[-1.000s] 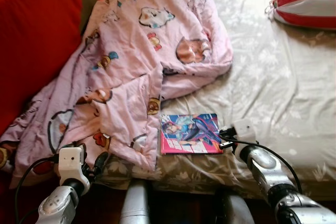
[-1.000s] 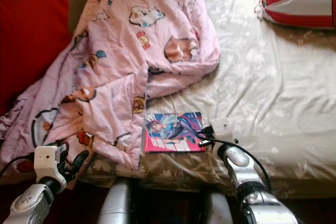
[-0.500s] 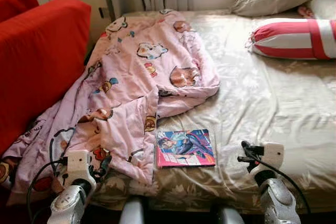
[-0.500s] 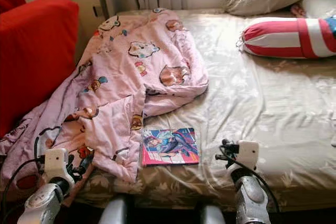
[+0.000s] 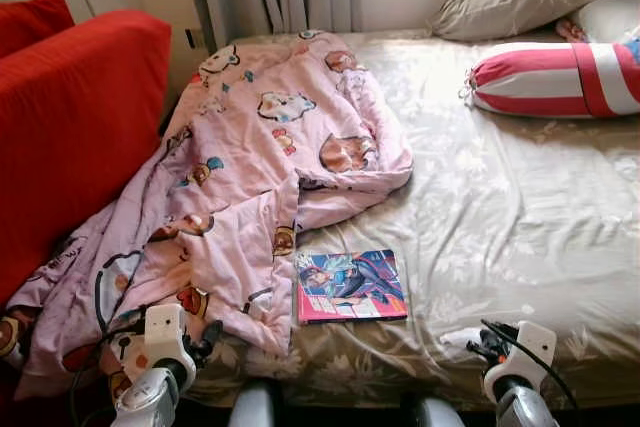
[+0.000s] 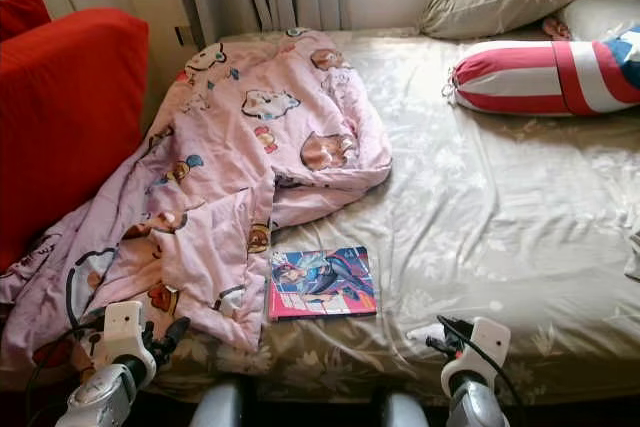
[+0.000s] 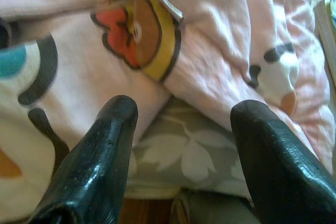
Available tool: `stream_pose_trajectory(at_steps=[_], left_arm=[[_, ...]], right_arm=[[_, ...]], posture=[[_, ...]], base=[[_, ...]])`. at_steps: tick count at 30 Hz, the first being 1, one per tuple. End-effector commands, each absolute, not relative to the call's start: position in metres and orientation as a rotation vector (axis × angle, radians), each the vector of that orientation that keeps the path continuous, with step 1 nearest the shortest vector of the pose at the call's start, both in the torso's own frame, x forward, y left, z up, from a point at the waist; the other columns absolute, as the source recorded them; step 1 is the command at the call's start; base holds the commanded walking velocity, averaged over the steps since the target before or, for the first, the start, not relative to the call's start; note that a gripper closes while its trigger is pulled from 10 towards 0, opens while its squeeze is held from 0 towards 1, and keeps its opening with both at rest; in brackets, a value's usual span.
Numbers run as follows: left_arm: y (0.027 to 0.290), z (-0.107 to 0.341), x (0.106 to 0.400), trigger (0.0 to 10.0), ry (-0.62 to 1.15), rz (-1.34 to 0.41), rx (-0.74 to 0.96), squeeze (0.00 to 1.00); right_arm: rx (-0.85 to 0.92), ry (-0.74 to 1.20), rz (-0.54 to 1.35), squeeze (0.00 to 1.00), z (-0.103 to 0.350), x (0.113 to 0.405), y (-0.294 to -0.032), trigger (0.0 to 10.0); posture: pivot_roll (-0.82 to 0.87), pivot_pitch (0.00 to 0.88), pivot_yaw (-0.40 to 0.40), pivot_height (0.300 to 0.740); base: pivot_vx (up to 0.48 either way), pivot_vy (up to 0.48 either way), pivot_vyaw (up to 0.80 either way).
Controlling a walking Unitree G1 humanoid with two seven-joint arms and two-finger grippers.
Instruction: Clean up the room
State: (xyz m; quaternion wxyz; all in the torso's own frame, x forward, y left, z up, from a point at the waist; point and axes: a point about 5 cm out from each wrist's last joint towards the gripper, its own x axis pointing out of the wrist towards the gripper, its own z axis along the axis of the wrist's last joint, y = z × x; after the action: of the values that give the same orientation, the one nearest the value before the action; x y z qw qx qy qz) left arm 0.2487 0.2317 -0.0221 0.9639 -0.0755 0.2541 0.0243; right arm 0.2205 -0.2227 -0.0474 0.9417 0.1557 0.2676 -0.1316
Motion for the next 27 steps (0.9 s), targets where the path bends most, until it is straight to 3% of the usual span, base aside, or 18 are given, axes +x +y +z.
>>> stream_pose_trajectory(at_steps=[1, 7, 15, 27], left_arm=[[0.23, -0.025, 0.248, 10.0, 0.537, 0.048, -0.144, 0.0], [0.222, -0.041, 0.235, 10.0, 0.645, 0.037, -0.137, 0.0], [0.222, -0.054, 0.219, 10.0, 0.723, 0.106, -0.167, 0.0], [0.216, -0.061, 0.213, 10.0, 0.778, 0.083, -0.161, 0.0]], right_arm=[[0.317, 0.6, -0.248, 0.0, -0.053, 0.217, -0.217, 10.0], [0.243, 0.719, -0.155, 0.0, -0.067, 0.201, -0.208, 10.0], [0.302, 0.737, -0.277, 0.0, -0.07, 0.196, -0.213, 10.0], [0.323, 0.837, -0.308, 0.0, -0.082, 0.177, -0.211, 10.0]], posture=[[0.07, 0.0, 0.029, 0.657], [0.07, 0.0, 0.018, 0.697], [0.06, 0.0, 0.015, 0.74], [0.06, 0.0, 0.019, 0.74]], base=[[0.0, 0.0, 0.0], [0.0, 0.0, 0.0], [0.0, 0.0, 0.0], [0.0, 0.0, 0.0]])
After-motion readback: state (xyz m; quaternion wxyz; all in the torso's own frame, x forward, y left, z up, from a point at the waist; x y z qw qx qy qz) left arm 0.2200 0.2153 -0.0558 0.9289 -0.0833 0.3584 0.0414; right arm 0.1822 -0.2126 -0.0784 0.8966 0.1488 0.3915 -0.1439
